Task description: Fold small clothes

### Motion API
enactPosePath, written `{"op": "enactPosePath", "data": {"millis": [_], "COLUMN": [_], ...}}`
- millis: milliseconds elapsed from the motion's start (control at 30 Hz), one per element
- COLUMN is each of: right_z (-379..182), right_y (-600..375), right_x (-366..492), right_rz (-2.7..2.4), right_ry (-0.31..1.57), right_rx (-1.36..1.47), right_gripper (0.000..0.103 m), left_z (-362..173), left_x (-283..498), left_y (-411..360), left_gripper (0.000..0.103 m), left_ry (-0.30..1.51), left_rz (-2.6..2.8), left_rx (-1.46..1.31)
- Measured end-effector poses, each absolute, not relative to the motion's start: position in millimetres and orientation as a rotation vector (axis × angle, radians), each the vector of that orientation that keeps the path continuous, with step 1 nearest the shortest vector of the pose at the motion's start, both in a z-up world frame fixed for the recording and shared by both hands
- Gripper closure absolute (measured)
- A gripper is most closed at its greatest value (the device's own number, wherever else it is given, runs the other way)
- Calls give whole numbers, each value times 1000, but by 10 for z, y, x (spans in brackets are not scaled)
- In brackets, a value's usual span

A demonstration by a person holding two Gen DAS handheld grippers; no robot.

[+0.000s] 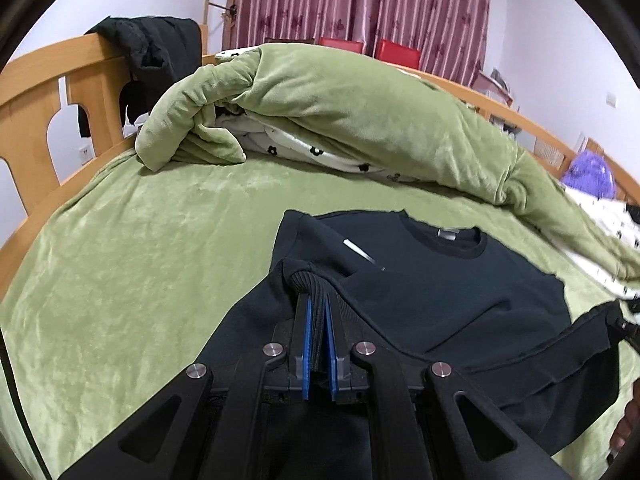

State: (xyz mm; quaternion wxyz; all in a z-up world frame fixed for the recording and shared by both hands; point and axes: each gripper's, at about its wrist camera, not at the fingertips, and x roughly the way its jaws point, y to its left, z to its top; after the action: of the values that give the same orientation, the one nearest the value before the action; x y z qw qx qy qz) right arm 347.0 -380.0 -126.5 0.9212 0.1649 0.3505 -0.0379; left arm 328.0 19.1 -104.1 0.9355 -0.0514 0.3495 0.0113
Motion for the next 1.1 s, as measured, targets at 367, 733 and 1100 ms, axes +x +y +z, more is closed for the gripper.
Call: {"op": "enactPosePath", "data": {"millis": [367, 733, 1100], "right_z": [-1276, -1330, -1671], "right_y": [-3715, -3674, -3635], "right_x": [3311, 3007, 2630], "right_rz": [-80, -80, -68], "right_ry": [701, 741, 838], "right_rx": [243, 211, 154], "right_gripper": [62, 62, 50], "left_z": [-1106, -1164, -1539], "left_x": [3215, 2974, 2524], "left_y": [189, 232, 449], "left_gripper": [45, 44, 37], "left_ry": [734, 735, 826], "left_rz": [10, 33, 44], "left_rx": [-102, -51, -212]}}
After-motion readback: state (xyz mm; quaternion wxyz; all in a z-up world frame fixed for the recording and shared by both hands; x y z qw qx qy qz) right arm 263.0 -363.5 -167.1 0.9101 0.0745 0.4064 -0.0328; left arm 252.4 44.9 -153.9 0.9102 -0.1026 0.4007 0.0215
